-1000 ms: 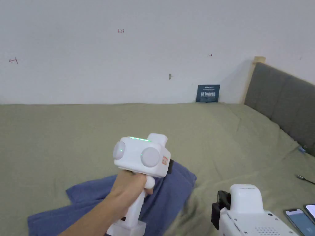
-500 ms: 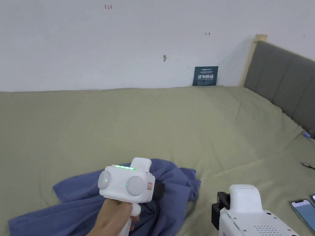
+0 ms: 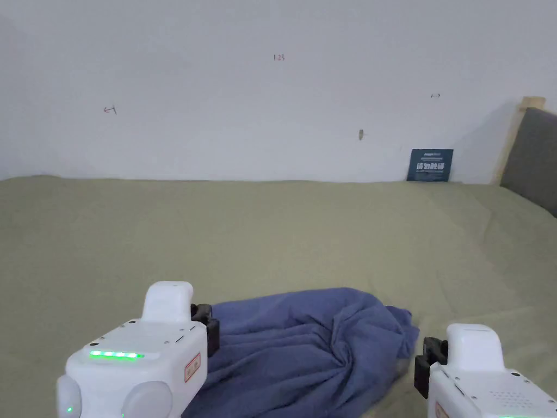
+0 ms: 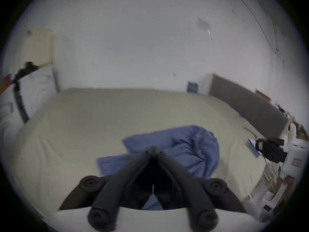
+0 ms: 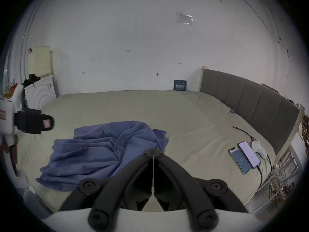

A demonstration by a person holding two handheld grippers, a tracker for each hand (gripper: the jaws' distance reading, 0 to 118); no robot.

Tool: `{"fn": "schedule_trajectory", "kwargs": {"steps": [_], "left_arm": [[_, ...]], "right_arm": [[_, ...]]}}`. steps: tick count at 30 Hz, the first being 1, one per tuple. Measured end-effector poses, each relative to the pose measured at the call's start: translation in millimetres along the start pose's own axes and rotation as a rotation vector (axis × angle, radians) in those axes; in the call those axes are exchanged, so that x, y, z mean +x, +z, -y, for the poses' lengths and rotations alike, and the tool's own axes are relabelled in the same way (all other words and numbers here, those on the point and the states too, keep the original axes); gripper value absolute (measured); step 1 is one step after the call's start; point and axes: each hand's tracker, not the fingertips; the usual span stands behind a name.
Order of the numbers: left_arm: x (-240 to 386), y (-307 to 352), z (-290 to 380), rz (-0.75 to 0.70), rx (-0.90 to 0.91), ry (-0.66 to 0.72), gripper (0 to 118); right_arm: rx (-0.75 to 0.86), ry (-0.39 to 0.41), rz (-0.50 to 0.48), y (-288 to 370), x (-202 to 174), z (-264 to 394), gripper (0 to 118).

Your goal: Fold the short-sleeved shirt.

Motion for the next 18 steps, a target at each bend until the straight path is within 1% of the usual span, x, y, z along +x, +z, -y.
{"fn": "schedule_trajectory", "kwargs": {"steps": [2,5,6,10,13,15,18], "left_arm": [[-9,38,-2,-0.011,0.002,-0.027,0],[-25,77,4,-0.068,0.015,-0.036,0],[-39,68,4,-0.085,-0.006,-0.016,0],[-61,75,13,-0.148,-0.015,0.052,0],[-72,61,16,-0.157,-0.050,0.100,0],[-72,52,17,-0.170,-0.070,0.091,0],[-86,14,17,-0.147,-0.130,0.098,0]], "right_arm": [[0.018,0.016,-0.028,6,-10,-1,1],[0.032,0.057,-0.074,12,-27,-1,1],[0.036,0.072,-0.080,13,-32,0,1],[0.045,0.115,-0.109,13,-50,3,1],[0.034,0.119,-0.125,8,-58,4,1],[0.028,0.112,-0.130,3,-59,4,1],[0.009,0.100,-0.139,-8,-63,4,1]]}}
